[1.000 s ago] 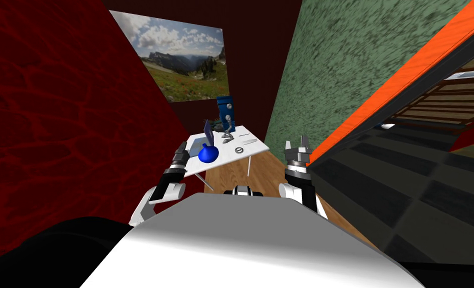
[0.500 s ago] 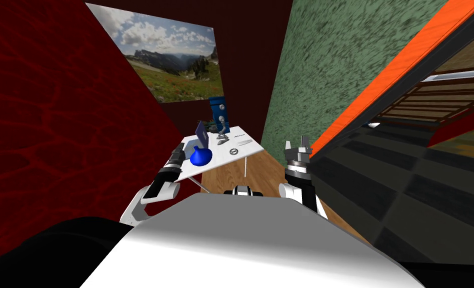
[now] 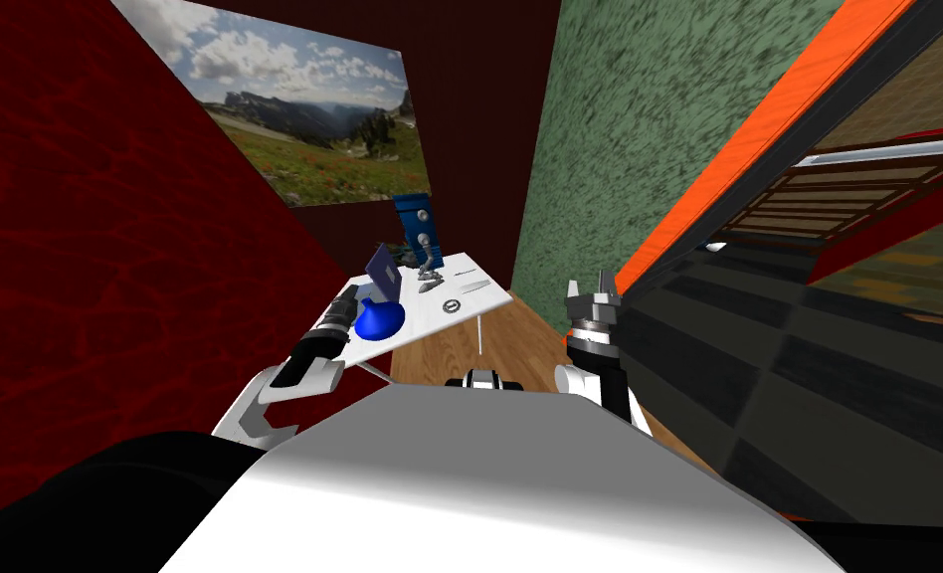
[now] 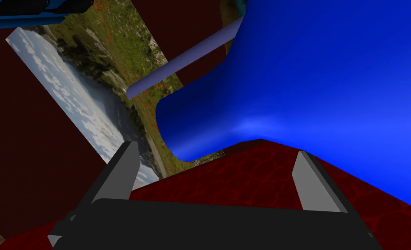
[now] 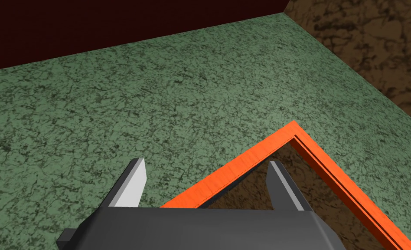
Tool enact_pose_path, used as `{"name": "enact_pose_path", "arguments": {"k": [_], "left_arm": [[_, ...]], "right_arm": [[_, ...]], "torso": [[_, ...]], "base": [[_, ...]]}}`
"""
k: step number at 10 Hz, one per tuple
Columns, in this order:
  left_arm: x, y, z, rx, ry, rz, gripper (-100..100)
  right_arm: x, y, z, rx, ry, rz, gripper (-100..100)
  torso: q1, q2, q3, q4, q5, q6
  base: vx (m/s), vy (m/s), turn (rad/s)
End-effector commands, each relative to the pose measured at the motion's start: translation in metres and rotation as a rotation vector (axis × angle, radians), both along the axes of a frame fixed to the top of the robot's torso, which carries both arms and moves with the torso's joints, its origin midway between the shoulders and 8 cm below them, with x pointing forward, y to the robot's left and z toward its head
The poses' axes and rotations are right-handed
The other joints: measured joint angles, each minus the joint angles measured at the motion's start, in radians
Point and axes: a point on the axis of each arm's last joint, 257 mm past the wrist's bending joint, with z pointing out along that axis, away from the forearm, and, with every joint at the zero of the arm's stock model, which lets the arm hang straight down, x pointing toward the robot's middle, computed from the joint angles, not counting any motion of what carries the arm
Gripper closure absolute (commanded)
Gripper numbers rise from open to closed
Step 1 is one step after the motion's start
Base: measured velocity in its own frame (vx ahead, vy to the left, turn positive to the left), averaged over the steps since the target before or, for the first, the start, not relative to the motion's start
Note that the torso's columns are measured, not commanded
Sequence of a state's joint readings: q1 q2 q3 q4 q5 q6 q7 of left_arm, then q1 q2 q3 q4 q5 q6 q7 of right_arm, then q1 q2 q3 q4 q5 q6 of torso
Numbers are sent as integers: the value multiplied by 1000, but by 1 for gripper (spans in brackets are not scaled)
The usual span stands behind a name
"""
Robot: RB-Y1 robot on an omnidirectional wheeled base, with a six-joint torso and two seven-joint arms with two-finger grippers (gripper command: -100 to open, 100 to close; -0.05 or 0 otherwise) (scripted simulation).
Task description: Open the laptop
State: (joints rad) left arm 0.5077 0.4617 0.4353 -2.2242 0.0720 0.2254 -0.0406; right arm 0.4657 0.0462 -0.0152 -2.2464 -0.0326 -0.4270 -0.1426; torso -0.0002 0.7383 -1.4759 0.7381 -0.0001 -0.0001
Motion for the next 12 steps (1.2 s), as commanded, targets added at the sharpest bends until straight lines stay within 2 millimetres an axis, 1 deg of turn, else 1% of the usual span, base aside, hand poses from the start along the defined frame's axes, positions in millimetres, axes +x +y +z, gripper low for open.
{"name": "enact_pose_path", "arguments": {"k": [1, 2, 3, 6, 9, 11, 12], "left_arm": [[-1, 31, -1, 42, 61, 61, -100], [-3, 42, 1, 59, 81, 84, -100], [-3, 42, 1, 59, 81, 84, -100], [-8, 73, 8, 101, 132, 151, -100], [-14, 96, 15, 127, 166, 208, -100], [-18, 109, 18, 137, 183, 241, -100], [-17, 105, 18, 136, 175, 229, -100]], "right_arm": [[0, 0, 0, 0, 0, 0, 0], [0, 0, 0, 0, 0, 0, 0], [0, 0, 0, 0, 0, 0, 0], [0, 0, 0, 0, 0, 0, 0], [0, 0, 0, 0, 0, 0, 0], [0, 0, 0, 0, 0, 0, 0], [0, 0, 0, 0, 0, 0, 0]], "torso": [[1, -1, 0, 0, 0, 0], [1, -1, -1, -1, 1, 1], [0, -3, -1, -1, 1, 3], [1, -5, -3, -1, 0, 3], [1, -4, -3, -2, 1, 3], [1, -4, -2, -2, 1, 2], [1, -2, -1, -1, 1, 1]], "base": [[55, -99, -78], [35, -109, -76], [29, -72, -41], [44, -69, -82], [52, -76, -70], [46, -63, -52], [16, -25, -2]]}}
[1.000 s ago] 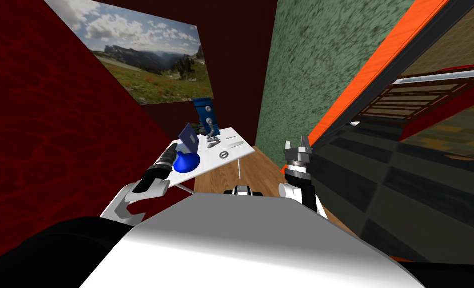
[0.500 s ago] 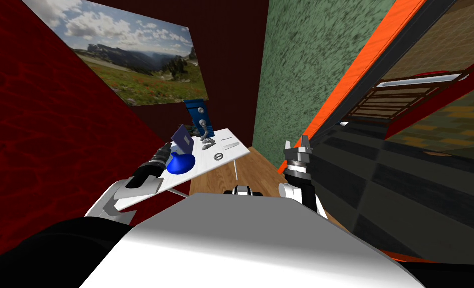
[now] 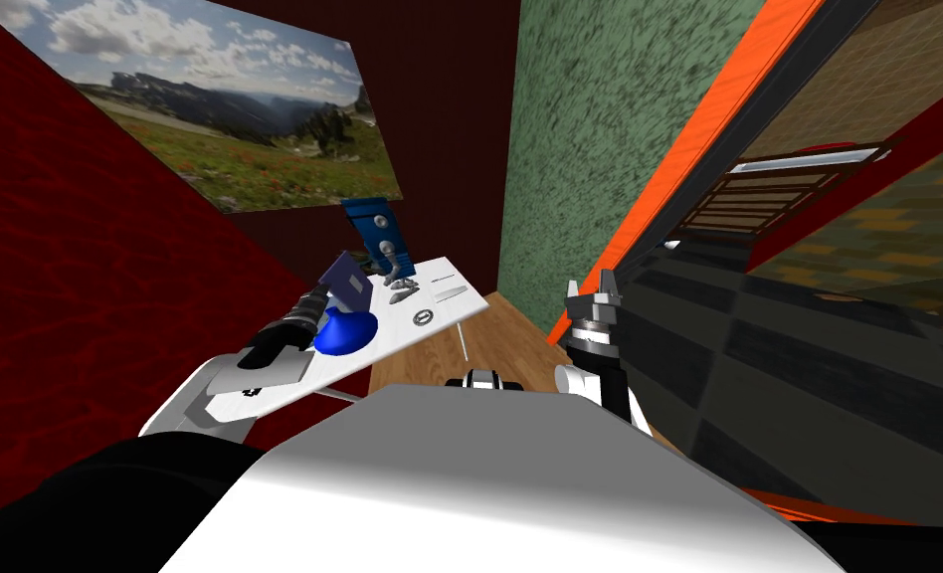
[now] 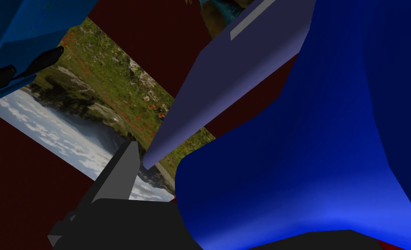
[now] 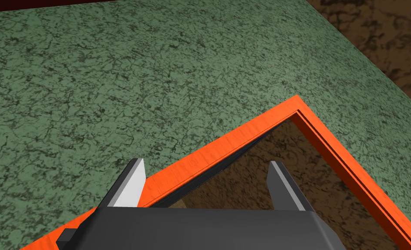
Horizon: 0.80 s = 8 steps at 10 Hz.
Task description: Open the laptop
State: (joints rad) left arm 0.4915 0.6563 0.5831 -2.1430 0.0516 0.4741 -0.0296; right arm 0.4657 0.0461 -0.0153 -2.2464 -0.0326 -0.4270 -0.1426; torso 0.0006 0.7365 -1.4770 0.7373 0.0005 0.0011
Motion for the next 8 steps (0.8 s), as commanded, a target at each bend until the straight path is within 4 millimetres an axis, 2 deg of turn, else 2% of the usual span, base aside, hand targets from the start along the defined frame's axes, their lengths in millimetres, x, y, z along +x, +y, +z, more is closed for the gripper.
{"name": "enact_pose_path", "arguments": {"k": [1, 2, 3, 6, 8], "left_arm": [[-2, 1, 7, 3, 1, 8, -100], [-1, 1, 4, 3, 0, 5, -100], [-1, 1, 5, 3, 0, 5, 100], [6, 0, 3, -122, -92, -7, 100], [9, 0, 0, -187, -135, -10, 100]], "right_arm": [[0, 0, 0, 0, 0, 0, 0], [0, 0, 0, 0, 0, 0, 0], [0, 0, 0, 0, 0, 0, 0], [0, 0, 0, 0, 0, 0, 0], [0, 0, 0, 0, 0, 0, 0]], "torso": [[1, 2, 2, 0, 1, -1], [4, -1, 0, 0, 1, -1], [2, 1, 1, 0, 1, -1], [13, 5, 5, 1, 10, -2], [8, 1, 3, -2, 9, -2]], "base": [[84, 51, -21], [53, 35, -11], [9, 2, -18], [-51, 64, 37], [-63, 62, 15]]}}
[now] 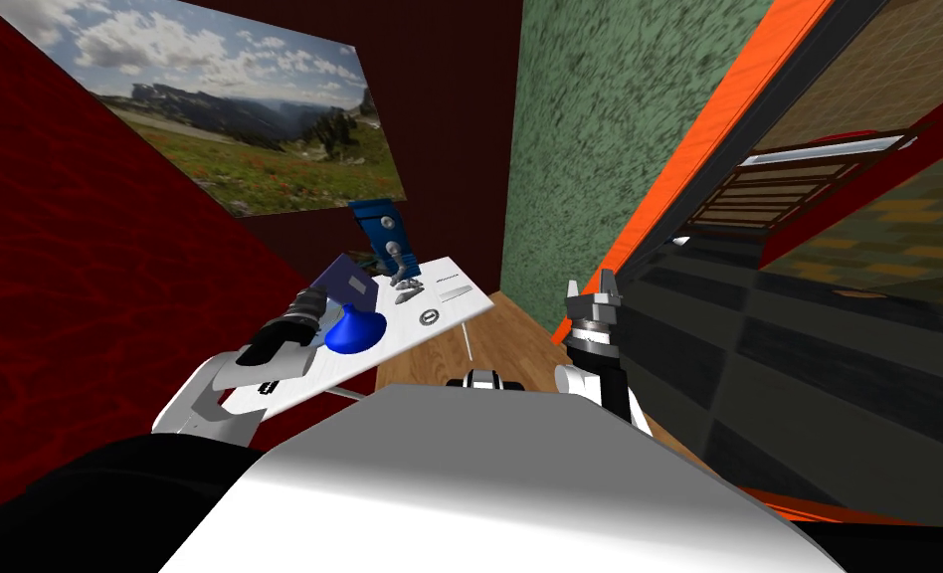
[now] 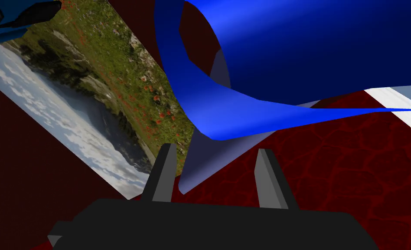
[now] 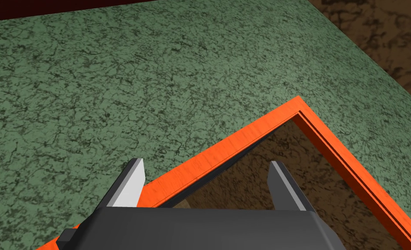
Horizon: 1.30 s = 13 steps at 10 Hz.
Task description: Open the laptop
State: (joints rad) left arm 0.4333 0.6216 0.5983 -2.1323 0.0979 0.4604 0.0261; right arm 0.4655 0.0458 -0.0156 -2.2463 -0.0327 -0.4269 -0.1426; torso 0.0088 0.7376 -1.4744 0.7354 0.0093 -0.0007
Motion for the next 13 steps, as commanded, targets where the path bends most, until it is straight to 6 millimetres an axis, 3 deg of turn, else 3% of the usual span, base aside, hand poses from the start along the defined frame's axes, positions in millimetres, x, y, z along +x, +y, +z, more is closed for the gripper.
{"name": "enact_pose_path", "arguments": {"k": [1, 4, 13], "left_arm": [[3, 3, -14, -138, -71, -5, 100], [6, 2, -12, -174, -104, -10, 100], [28, -2, -67, -532, -323, -29, 100]], "right_arm": [[0, 0, 0, 0, 0, 0, 0], [0, 0, 0, 0, 0, 0, 0], [0, 0, 0, 0, 0, 0, 0]], "torso": [[-2, -2, -2, -1, -2, -1], [-7, -2, -3, 1, -6, 1], [-10, 2, -1, 5, -12, 0]], "base": [[-78, 89, 49], [-49, 64, 33], [-49, 59, 16]]}}
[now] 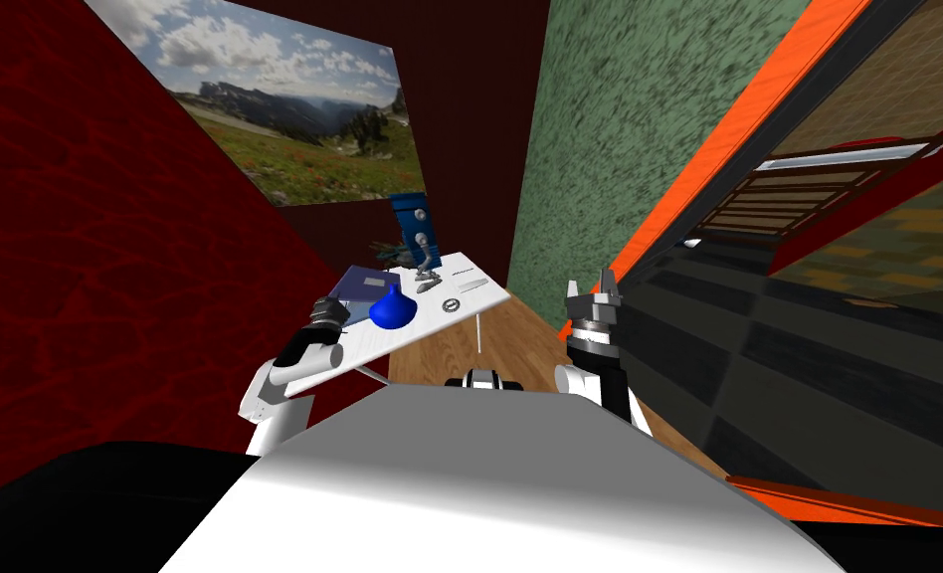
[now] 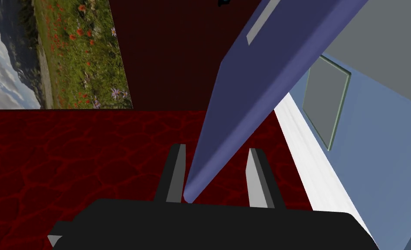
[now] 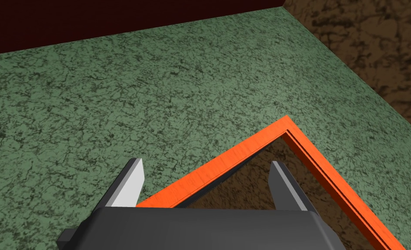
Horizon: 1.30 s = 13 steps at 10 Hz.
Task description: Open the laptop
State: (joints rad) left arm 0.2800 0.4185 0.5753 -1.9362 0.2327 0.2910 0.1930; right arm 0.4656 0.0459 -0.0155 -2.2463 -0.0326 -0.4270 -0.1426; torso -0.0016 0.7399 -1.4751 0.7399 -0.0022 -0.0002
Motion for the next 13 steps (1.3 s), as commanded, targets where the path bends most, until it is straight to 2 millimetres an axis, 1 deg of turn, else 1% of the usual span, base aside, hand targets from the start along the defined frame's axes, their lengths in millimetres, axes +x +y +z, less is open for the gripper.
{"name": "enact_pose_path", "arguments": {"k": [1, 2, 4, 10, 11, 12, 13], "left_arm": [[2, -1, -5, -35, -22, -2, 100], [-2, -1, 4, -44, -25, -1, -100], [-7, 0, 14, -45, -25, -1, -100], [-19, -4, 44, -48, -23, -5, -100], [-18, -3, 39, -50, -20, -3, -100], [-18, -3, 39, -53, -18, -2, 0], [-18, -3, 39, -52, -18, -3, 0]], "right_arm": [[0, 0, 0, 0, 0, 0, 0], [0, 0, 0, 0, 0, 0, 0], [0, 0, 0, 0, 0, 0, 0], [0, 0, 0, 0, 0, 0, 0], [0, 0, 0, 0, 0, 0, 0], [0, 0, 0, 0, 0, 0, 0], [0, 0, 0, 0, 0, 0, 0]], "torso": [[0, 0, 0, 0, 0, 0], [-2, -1, -1, 0, -1, 0], [0, -3, -2, -2, 1, 0], [-1, 0, 0, 0, 0, 0], [-1, 0, 0, 0, 0, 0], [-1, 0, 0, -1, 0, 0], [0, 0, 0, -1, 1, 0]], "base": [[-20, 23, -2], [15, 9, 2], [28, 5, 6], [25, 5, 2], [9, 5, 1], [0, 0, 0], [0, 0, 0]]}}
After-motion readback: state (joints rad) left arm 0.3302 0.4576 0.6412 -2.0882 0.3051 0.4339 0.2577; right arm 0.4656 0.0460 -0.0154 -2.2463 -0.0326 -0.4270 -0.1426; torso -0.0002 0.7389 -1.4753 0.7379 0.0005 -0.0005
